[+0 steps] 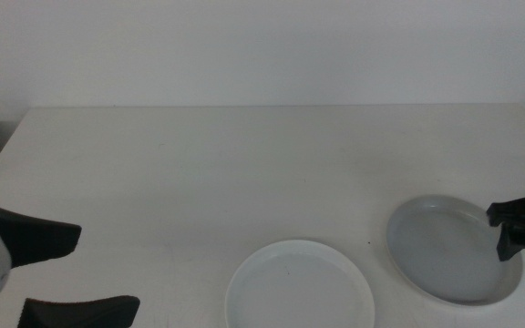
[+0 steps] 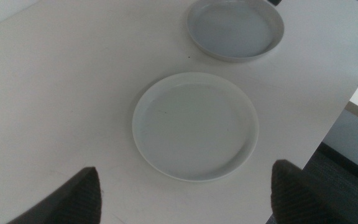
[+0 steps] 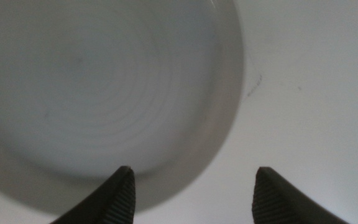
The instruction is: Stack the three bowls on top of each other.
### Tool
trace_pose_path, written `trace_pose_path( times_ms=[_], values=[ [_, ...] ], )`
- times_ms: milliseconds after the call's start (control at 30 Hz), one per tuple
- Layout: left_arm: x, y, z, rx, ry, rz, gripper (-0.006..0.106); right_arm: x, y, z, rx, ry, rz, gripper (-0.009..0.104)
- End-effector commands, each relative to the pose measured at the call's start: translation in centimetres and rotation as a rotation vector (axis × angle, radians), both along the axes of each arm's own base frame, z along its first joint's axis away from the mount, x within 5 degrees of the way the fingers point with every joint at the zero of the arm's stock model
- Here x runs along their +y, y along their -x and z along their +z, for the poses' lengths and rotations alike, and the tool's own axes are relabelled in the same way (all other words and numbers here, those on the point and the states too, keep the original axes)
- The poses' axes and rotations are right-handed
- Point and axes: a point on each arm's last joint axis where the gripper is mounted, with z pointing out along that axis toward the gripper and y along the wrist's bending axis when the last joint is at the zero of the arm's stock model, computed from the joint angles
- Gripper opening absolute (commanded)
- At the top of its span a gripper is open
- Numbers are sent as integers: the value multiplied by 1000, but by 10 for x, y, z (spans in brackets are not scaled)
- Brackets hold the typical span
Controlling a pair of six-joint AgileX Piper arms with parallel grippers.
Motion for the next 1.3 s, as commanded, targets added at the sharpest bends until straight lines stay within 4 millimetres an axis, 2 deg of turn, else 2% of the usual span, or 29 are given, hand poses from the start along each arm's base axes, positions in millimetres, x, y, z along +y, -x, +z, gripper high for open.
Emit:
trace_pose_path(
  times_ms=[0,233,500,767,1267],
  values=[
    [-1,-2,13,-51,71,15,105,-4,-10,3,-44,20,9,46],
    [-1,-2,13,-51,71,15,105,-5,-20,-22,0,27,12,37],
    [-1,-2,13,-51,71,15,105,-12,-25,-27,-25,31,-7,29],
    [-1,-2,13,-51,71,15,105,-14,-27,-28,-35,26,-25,29],
    [-1,-2,13,-51,71,15,105,-14,-30,-47,17,23,-24,27]
  ],
)
